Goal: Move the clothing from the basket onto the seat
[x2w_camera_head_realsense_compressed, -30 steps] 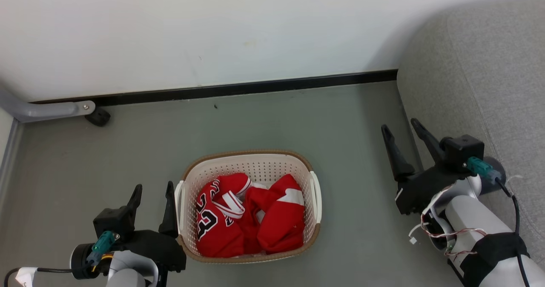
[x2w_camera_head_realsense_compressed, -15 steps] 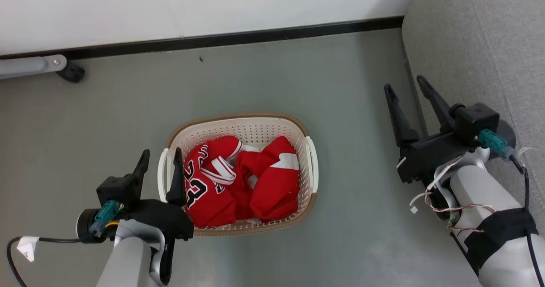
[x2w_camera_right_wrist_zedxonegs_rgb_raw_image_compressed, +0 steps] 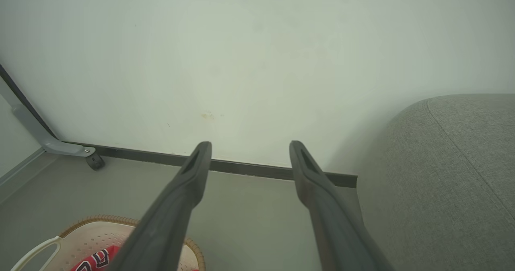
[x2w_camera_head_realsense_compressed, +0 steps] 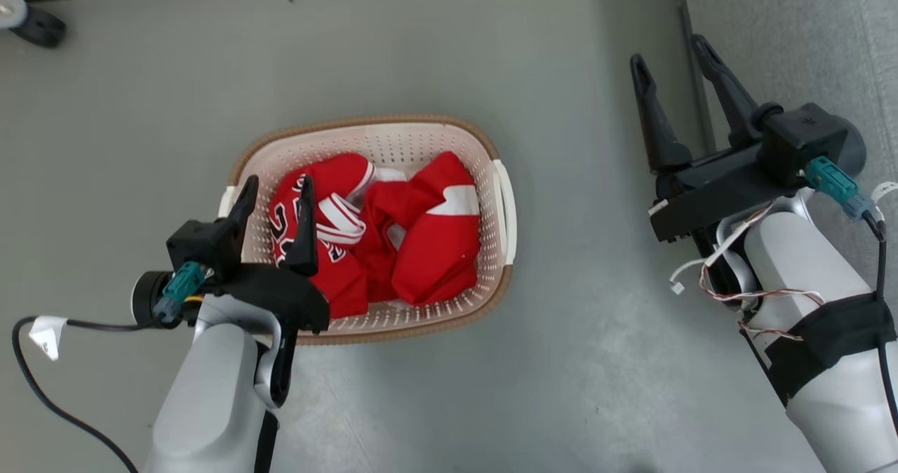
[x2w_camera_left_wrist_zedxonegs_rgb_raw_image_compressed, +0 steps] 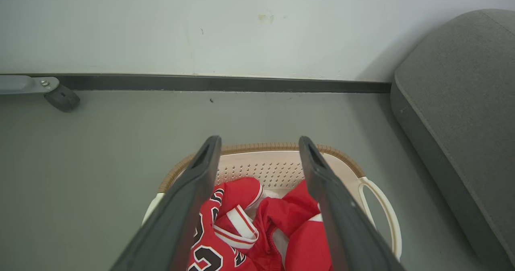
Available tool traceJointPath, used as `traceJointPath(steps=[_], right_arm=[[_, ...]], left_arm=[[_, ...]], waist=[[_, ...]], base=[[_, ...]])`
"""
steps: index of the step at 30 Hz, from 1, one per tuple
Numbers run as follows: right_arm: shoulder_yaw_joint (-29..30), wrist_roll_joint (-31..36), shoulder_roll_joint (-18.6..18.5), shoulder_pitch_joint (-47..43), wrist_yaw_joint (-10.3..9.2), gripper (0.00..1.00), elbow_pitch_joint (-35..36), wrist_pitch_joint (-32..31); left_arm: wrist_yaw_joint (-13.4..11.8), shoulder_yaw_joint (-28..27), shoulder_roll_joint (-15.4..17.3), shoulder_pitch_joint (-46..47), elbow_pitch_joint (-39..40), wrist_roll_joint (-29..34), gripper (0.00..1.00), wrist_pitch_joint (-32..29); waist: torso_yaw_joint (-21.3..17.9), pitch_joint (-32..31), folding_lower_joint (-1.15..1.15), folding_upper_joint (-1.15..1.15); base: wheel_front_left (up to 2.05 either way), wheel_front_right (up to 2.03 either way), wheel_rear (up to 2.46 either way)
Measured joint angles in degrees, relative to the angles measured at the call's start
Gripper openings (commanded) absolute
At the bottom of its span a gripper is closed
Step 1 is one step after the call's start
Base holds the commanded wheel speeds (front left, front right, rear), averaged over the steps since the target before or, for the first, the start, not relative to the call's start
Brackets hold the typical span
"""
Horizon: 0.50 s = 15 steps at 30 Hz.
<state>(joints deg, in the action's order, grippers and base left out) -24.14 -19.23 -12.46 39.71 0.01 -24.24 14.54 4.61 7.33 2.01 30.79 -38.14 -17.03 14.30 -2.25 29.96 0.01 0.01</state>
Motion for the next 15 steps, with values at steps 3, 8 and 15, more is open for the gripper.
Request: traceJointPath(steps=[3,8,15], right_arm=[[0.05,0.64,0.6,0.55,-0.03,1.0,0.94,0.01],[0.4,1.23,1.23,0.76,-0.09,1.0,2.26,0.01],[1.18,1.92,1.25,2.19,-0.09,1.0,4.38,0.16]], left_arm=[[0.02,0.58,-0.03,1.58,-0.94,0.0,1.0,0.0],[0.54,1.49,-0.12,3.35,-2.7,0.08,1.0,0.0],[0.94,2.47,-0.14,6.47,-5.38,0.18,1.0,0.0]], waist=[[-0.35,2.06,0.0,0.0],[-0.92,5.03,-0.01,0.0],[-1.56,8.59,0.0,0.0]], base=[[0.0,0.0,0.0],[0.0,0.0,0.0],[0.0,0.0,0.0]])
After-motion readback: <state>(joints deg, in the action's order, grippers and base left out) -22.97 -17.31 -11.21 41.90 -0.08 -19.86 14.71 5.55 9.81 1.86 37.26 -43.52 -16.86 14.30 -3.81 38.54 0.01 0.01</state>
